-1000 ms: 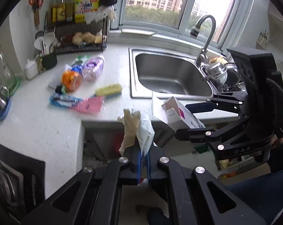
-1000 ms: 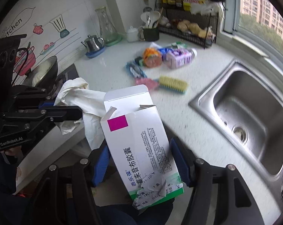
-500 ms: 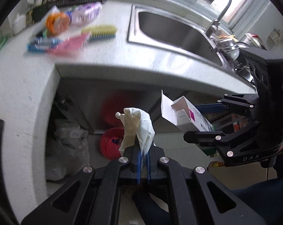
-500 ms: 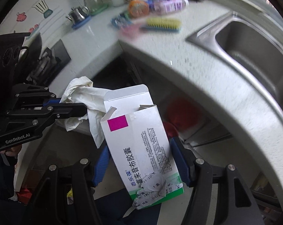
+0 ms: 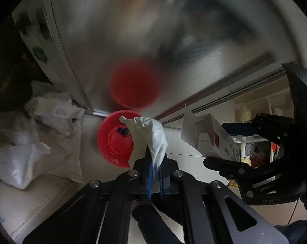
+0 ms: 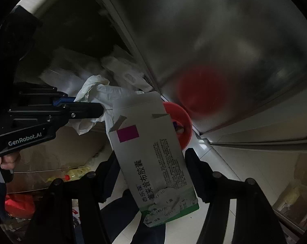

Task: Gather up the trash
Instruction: 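Carry the glove and box down over the red bin with both tools, then open both tools to drop the glove and box into the red bin, then raise both tools back up over the counter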

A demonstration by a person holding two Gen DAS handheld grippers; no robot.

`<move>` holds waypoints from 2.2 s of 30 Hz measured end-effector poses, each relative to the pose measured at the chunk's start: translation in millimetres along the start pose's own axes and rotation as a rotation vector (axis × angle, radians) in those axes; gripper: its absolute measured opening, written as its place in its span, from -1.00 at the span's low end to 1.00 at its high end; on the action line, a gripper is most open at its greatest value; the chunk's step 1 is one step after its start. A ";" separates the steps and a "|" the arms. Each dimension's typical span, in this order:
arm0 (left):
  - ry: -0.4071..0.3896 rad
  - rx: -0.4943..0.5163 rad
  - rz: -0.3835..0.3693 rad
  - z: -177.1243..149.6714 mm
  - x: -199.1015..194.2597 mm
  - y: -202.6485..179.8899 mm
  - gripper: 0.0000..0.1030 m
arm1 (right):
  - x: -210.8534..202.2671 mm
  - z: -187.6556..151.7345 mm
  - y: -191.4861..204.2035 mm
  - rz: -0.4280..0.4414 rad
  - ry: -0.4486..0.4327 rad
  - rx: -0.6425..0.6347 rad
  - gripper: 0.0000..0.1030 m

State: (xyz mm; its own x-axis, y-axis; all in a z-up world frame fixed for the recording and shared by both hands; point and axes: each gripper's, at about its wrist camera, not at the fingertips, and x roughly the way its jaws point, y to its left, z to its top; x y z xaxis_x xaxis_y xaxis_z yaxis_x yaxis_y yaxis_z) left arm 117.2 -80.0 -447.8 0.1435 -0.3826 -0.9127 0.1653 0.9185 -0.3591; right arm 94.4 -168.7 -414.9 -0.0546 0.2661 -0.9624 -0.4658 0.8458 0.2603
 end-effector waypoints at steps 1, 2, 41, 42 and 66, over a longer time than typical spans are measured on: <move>0.007 -0.001 0.010 -1.2 11.7 3.1 -0.93 | 11.0 0.6 -3.9 0.005 0.004 0.006 0.17; 0.017 -0.003 0.018 -2.2 21.1 7.9 -0.93 | 24.1 1.6 -8.3 0.007 0.010 0.014 0.17; 0.023 -0.011 0.167 -14.0 71.5 48.4 1.00 | 101.6 -11.8 -22.2 0.070 0.055 -0.089 0.70; 0.020 -0.004 0.168 -15.3 69.0 46.3 1.00 | 99.7 -13.2 -21.3 0.069 0.051 -0.084 0.70; -0.133 0.050 0.180 -21.4 -150.6 -43.9 1.00 | -136.4 -38.9 32.4 -0.094 -0.246 0.045 0.88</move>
State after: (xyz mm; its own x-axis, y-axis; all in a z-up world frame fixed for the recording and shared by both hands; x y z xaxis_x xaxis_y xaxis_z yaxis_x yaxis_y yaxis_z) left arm 67.5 -60.5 -298.8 0.3015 -0.2257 -0.9264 0.1727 0.9684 -0.1797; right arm 52.3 -195.6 -278.2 0.2061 0.2850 -0.9361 -0.4184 0.8904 0.1790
